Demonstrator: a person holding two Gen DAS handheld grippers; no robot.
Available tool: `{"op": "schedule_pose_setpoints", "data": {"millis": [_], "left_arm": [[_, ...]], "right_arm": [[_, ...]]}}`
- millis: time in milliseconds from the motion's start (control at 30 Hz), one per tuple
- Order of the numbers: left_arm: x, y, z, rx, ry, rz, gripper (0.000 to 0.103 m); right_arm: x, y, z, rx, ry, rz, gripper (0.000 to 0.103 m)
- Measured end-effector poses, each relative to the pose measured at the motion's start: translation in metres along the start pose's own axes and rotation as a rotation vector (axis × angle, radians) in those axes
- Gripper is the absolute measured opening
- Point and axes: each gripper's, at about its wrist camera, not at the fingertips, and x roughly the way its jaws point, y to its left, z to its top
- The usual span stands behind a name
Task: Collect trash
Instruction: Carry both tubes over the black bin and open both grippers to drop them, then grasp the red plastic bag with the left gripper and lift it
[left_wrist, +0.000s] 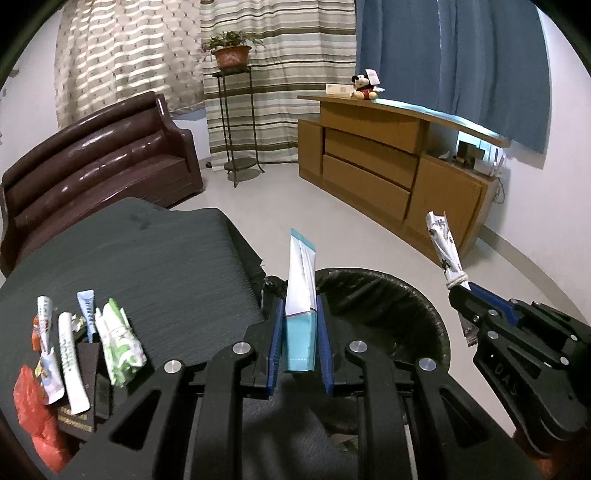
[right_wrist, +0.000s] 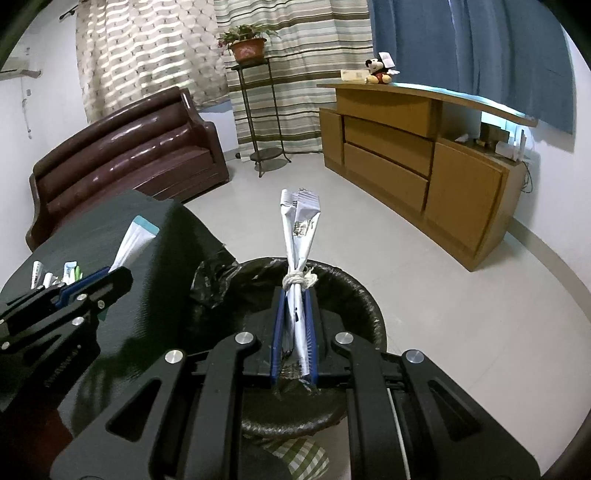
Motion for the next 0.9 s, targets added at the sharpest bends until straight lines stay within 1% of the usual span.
{"op": "schedule_pose_setpoints", "data": {"millis": [233,300,367,400,467,600,633,667,700,733,800,867,900], "left_arm": [[0.010,-0.004,0.001,0.025,0.014,0.011,0.019],[0.015,-0.005,0.002,0.015,0.023,0.021,0.019],[0.019,-0.004,0.002,-0.001,0.048,0.012,0.020],[0.020,-0.003,0.003,-0.005,0.053,0.010,0.022],[0.021,-0.001,0.005,-0.018,0.056,0.010,0.038],[0.020,-0.001,0.006,-0.025,0.055,0.008,0.045],[0.019,-0.001,0.007,-0.025,0.055,0.007,0.046],[0.018,-0.001,0.007,-0.026,0.053,0.005,0.049],[0.018,-0.001,0.007,-0.027,0.051,0.005,0.050],[0.017,-0.001,0.007,-0.029,0.047,0.005,0.055],[0.016,-0.002,0.008,-0.034,0.044,0.004,0.057],[0.016,-0.002,0.008,-0.035,0.046,0.004,0.057],[0.016,-0.002,0.008,-0.036,0.046,0.004,0.057]], "right_arm": [[0.012,-0.008,-0.003,0.015,0.016,-0.001,0.012],[0.015,-0.010,-0.003,0.019,0.024,0.002,0.012],[0.018,-0.012,-0.003,0.022,0.028,0.000,0.013],[0.019,-0.010,-0.002,0.024,0.030,-0.001,0.013],[0.022,-0.010,-0.002,0.030,0.034,-0.001,0.013],[0.024,-0.010,-0.001,0.039,0.036,-0.005,0.013],[0.024,-0.010,-0.001,0.041,0.035,-0.006,0.016],[0.023,-0.011,-0.001,0.043,0.031,-0.011,0.024],[0.022,-0.011,-0.001,0.046,0.026,-0.015,0.028],[0.021,-0.012,-0.002,0.047,0.023,-0.018,0.032],[0.020,-0.012,-0.002,0.052,0.020,-0.026,0.035],[0.019,-0.013,-0.003,0.064,0.019,-0.035,0.042],[0.019,-0.014,-0.002,0.071,0.019,-0.038,0.042]]}}
